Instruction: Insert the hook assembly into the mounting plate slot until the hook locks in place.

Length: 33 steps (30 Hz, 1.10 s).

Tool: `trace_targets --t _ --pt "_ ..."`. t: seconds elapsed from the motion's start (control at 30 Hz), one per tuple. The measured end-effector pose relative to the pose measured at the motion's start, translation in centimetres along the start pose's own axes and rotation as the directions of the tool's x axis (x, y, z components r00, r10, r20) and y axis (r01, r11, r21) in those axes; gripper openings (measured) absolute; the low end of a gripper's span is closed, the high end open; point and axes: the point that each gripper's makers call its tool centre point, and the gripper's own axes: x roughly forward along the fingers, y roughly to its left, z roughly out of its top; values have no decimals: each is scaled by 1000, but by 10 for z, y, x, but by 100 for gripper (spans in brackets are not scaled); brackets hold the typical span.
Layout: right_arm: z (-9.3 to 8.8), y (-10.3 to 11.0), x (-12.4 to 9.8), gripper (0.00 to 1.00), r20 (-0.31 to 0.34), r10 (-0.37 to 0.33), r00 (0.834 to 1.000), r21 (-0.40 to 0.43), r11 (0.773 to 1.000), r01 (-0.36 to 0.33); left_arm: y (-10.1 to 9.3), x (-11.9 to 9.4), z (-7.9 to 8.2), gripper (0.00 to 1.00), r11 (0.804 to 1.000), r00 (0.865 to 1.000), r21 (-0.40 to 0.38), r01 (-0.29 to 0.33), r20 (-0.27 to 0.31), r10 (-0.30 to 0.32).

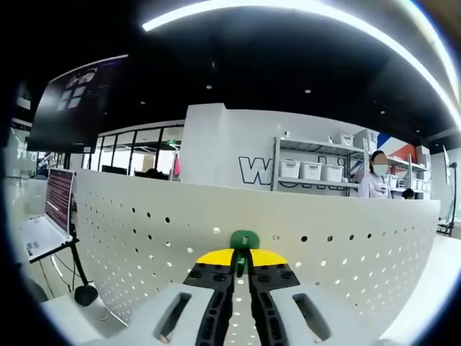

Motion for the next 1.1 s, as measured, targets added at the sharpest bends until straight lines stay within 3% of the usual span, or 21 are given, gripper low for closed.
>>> trace_targets --t 1.1 --pt "-12 -5 -15 19 -47 17 999 6 1000 -17 -11 -1 2 39 1000 1000 14 15 1 -15"
